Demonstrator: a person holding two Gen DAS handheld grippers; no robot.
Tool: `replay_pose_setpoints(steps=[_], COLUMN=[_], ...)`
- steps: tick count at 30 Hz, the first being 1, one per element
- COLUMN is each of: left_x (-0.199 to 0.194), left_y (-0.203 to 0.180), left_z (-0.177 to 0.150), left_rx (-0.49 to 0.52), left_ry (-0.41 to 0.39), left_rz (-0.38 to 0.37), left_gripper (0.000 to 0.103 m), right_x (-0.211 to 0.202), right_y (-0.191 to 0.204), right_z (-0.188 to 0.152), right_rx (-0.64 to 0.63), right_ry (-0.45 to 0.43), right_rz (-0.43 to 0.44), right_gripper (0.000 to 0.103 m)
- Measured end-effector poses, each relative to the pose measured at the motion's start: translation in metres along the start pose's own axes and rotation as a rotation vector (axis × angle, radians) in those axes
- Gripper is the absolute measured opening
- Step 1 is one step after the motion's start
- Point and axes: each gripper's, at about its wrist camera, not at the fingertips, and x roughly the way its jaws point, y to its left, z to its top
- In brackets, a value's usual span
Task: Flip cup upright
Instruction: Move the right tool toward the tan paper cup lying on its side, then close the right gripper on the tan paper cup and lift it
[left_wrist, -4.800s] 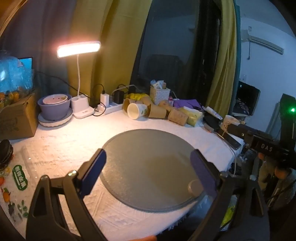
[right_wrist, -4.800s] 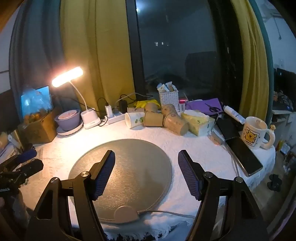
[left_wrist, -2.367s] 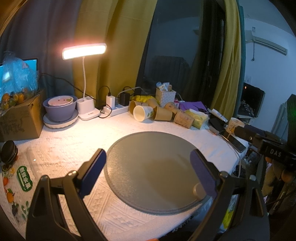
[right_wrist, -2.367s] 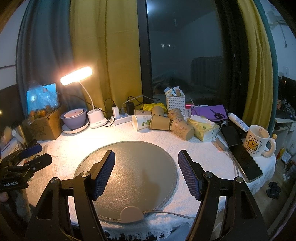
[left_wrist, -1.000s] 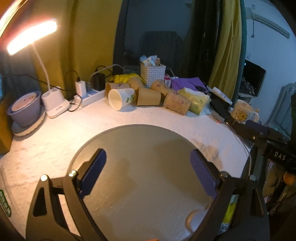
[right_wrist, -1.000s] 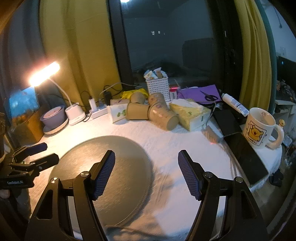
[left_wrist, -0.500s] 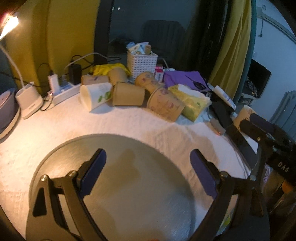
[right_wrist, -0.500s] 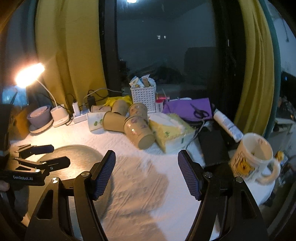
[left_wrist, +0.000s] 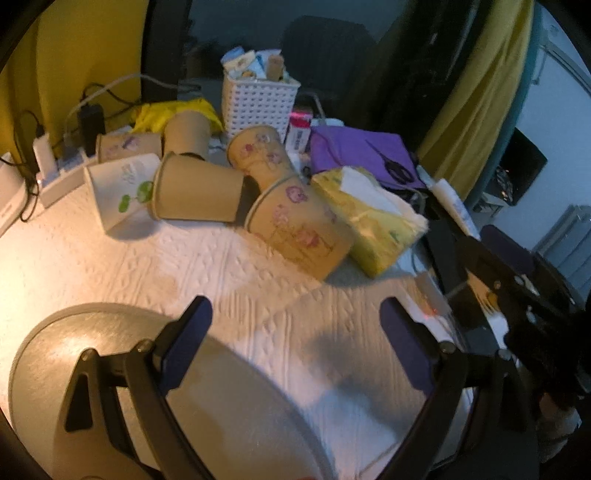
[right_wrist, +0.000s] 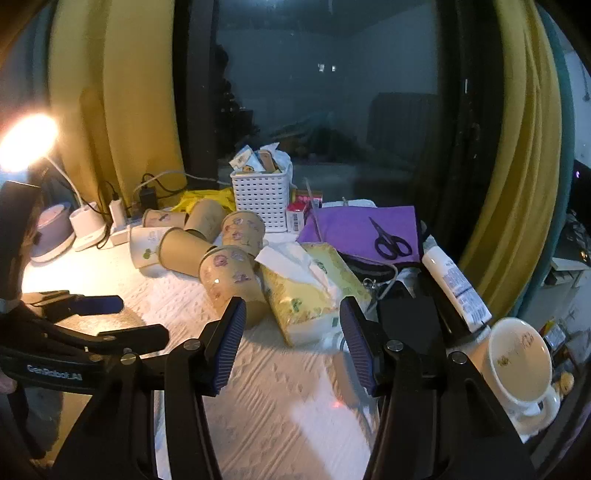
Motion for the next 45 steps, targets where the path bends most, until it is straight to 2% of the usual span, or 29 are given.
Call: replay_pose_setpoints(steps=[7, 12, 20, 23, 24, 26, 34, 45], left_x=[0.038, 0.06, 0.093, 0.095, 0.095, 0.095, 0.063, -0.038], left_y=[0.013, 0.017, 0.022, 0.021, 0.022, 0.025, 0.028, 0.037], left_z=[0.022, 0.036, 0.048, 0.051, 0.051, 0.052, 0.032, -0.015], left_rx=[-0.129, -0.182, -0.273, -0.265, -0.265, -0.275, -0.197, 0.011], left_ry=[0.022, 0.044, 0.116, 0.094, 0.093, 0.1, 0.078, -0.057], left_rz=[-0.018, -0.038, -0.163, -0.176, -0.18, -0.199, -0.192, -0.19], left_gripper=[0.092, 0.092, 0.092, 0.092, 0.079, 0.074, 0.068, 0.068], right_x=[0.036, 0.058, 0.066, 0.063, 0.061, 0.056, 0.027, -0.022], right_y=[-0.009, -0.019, -0.024, -0.024, -0.024, -0.023, -0.014, 0.033], right_z=[0.013, 0.016, 0.025, 0.024, 0.023, 0.021, 0.016, 0.006], right_rx=[0.007, 0.015, 0.03, 0.038, 0.042, 0.051, 0.067, 0.077], right_ry=[0.032, 0.058, 0.052, 0.057, 0.06, 0.068, 0.068, 0.054], right_rz=[-0.007, -0.013, -0.018, -0.02, -0.023, -0.031, -0.038, 0.053], right_gripper=[0.056, 0.056, 0.056, 0.056, 0.056, 0.056, 0.056, 0.056])
